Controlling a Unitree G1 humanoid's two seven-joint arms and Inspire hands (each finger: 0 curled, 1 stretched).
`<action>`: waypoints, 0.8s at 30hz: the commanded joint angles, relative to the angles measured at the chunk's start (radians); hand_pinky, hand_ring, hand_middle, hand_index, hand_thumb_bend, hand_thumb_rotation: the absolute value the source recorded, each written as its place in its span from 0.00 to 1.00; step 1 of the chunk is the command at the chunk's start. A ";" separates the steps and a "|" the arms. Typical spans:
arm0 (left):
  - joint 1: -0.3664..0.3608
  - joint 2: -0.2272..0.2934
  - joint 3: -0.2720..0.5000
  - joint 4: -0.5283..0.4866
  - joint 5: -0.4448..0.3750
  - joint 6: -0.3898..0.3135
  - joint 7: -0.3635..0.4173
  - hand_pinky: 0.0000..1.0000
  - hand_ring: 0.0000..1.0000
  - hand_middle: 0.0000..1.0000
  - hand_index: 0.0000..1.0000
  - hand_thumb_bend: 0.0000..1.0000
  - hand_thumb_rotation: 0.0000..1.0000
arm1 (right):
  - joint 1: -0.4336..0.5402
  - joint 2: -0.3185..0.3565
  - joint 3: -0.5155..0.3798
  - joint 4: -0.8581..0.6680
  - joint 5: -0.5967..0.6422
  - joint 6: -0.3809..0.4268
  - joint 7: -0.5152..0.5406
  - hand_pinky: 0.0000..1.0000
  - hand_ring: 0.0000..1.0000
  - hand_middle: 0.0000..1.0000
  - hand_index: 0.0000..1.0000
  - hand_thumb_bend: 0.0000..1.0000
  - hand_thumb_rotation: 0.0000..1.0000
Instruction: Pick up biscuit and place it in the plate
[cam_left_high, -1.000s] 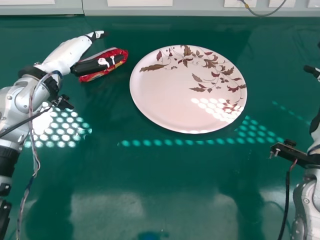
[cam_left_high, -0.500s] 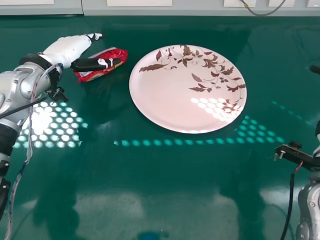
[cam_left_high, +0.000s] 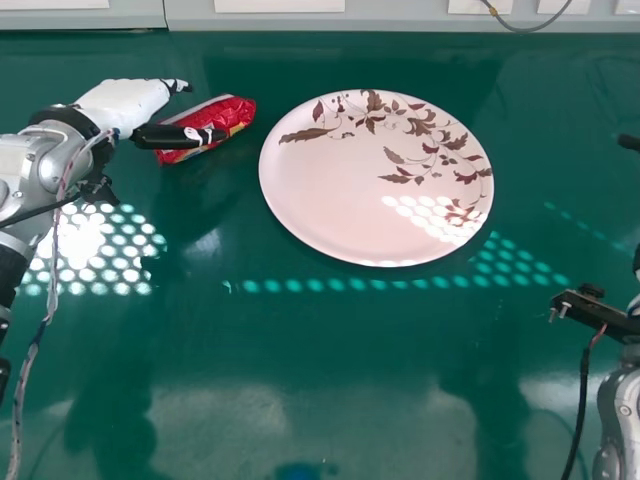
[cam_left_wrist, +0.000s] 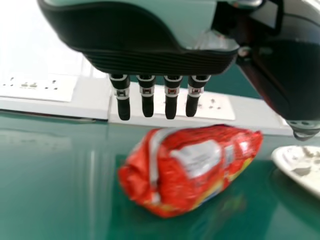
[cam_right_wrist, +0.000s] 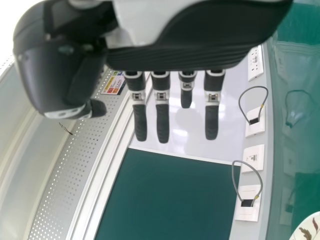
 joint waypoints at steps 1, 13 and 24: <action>-0.011 0.006 -0.027 -0.012 0.018 0.008 -0.015 0.94 0.99 1.00 0.99 1.00 0.35 | 0.013 0.004 -0.009 -0.020 0.004 0.004 -0.006 0.64 0.74 0.75 0.74 0.46 0.13; -0.116 -0.059 -0.120 0.151 0.074 0.028 -0.015 0.95 0.99 1.00 0.99 1.00 0.35 | 0.007 0.003 -0.005 -0.056 0.003 0.040 -0.003 0.68 0.77 0.78 0.78 0.45 0.11; -0.270 -0.141 -0.231 0.393 0.147 -0.002 0.065 0.96 1.00 1.00 1.00 1.00 0.40 | 0.007 -0.006 -0.006 -0.071 -0.029 0.036 -0.005 0.67 0.74 0.76 0.76 0.44 0.11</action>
